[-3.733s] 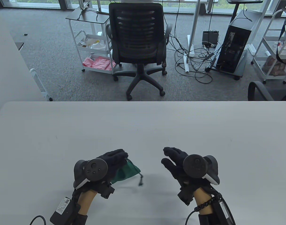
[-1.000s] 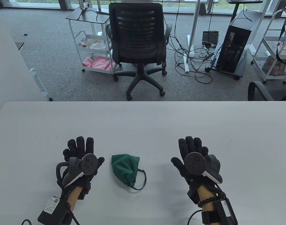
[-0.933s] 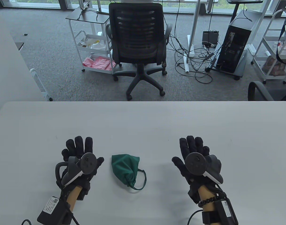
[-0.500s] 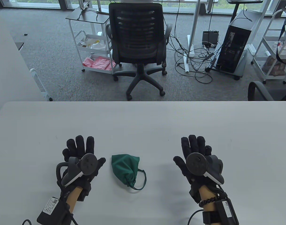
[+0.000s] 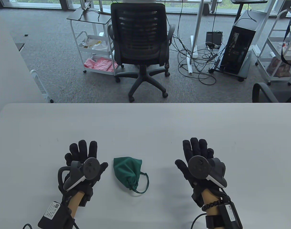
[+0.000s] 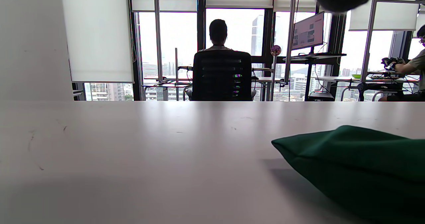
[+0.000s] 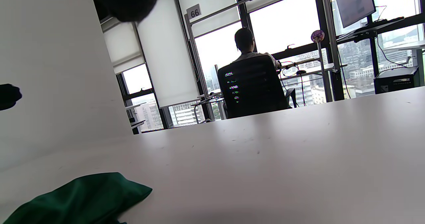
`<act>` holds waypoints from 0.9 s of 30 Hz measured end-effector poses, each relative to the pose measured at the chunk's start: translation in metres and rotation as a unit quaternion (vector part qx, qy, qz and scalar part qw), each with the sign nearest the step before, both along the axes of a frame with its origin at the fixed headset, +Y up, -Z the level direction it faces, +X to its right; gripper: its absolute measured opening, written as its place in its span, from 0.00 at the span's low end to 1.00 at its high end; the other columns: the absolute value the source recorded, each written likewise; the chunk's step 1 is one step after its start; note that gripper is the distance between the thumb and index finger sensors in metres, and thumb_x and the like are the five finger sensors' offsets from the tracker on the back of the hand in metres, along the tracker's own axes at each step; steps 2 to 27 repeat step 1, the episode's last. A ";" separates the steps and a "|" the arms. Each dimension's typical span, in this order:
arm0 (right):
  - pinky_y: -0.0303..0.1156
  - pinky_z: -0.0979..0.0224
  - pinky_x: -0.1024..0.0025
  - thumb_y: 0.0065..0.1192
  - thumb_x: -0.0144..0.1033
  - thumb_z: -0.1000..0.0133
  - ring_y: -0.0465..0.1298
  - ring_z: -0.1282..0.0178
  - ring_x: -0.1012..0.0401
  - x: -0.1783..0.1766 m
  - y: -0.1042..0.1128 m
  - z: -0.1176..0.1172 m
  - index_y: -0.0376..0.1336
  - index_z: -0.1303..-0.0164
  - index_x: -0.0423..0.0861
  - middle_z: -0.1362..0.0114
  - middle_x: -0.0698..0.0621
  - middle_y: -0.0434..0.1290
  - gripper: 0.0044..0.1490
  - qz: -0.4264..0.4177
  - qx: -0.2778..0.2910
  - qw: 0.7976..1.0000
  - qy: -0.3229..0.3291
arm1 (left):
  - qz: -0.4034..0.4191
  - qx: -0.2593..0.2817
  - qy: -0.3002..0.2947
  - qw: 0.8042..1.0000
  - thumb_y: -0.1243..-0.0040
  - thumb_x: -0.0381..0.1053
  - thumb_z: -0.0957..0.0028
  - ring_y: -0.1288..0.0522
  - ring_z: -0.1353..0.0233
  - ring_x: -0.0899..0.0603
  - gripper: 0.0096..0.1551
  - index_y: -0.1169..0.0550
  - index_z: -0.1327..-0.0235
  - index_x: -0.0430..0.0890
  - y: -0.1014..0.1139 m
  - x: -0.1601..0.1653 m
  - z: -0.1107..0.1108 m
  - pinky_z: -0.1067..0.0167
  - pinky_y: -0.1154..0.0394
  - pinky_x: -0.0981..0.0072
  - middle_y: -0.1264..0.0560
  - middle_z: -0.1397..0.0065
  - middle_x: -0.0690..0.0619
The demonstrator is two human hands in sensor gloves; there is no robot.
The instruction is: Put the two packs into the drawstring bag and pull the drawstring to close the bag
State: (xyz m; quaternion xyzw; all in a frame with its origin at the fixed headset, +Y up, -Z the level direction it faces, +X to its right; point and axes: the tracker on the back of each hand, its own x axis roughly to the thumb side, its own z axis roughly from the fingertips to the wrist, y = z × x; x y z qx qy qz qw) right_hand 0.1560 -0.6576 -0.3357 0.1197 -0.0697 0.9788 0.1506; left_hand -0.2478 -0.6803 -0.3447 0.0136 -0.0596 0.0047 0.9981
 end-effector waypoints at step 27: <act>0.38 0.27 0.24 0.54 0.53 0.39 0.36 0.20 0.30 0.000 0.000 0.000 0.40 0.16 0.37 0.15 0.30 0.36 0.52 0.000 0.001 1.000 0.000 | 0.001 -0.001 -0.004 1.000 0.54 0.72 0.43 0.62 0.20 0.16 0.54 0.62 0.18 0.48 -0.001 0.002 0.001 0.30 0.55 0.18 0.64 0.15 0.30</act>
